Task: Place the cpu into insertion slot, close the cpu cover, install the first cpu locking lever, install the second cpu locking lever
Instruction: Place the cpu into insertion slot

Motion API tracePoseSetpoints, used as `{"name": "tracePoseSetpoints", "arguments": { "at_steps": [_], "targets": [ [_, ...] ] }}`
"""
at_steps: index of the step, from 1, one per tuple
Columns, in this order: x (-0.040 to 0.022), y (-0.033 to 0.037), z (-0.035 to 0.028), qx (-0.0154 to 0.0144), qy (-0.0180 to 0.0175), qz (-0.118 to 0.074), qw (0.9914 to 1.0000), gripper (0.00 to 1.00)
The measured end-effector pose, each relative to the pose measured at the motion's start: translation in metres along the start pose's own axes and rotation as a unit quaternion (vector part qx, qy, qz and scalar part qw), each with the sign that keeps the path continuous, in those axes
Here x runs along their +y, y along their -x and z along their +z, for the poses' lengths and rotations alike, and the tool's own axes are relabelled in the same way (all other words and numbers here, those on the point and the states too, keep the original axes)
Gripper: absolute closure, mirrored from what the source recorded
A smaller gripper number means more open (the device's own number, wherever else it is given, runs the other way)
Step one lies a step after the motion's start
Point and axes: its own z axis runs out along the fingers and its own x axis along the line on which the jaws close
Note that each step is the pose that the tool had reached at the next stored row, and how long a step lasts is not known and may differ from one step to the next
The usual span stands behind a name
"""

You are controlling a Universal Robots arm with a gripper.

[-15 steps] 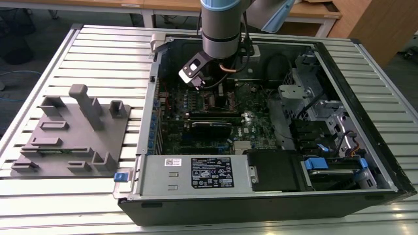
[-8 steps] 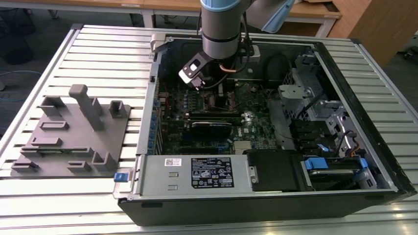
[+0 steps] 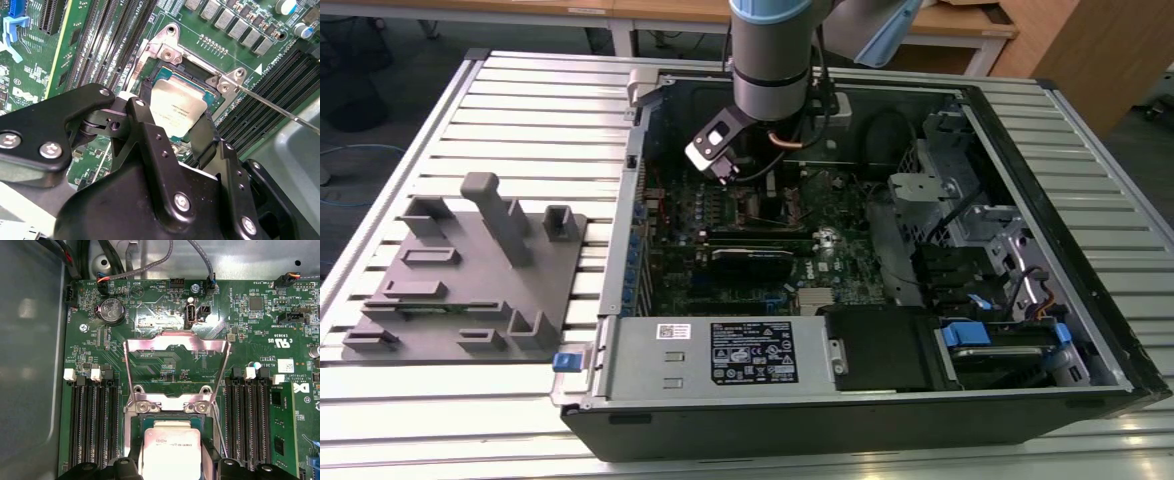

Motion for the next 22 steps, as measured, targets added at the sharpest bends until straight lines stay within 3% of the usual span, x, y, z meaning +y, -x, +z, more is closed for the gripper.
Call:
{"name": "tracePoseSetpoints", "arguments": {
  "at_steps": [17, 22],
  "targets": [
    [0.0, -0.0001, 0.0006, 0.0003, 0.0002, 0.0, 1.0, 0.42],
    [0.0006, -0.0004, -0.0049, 0.0005, 0.0003, 0.0, 1.0, 0.42]
  ]
}}
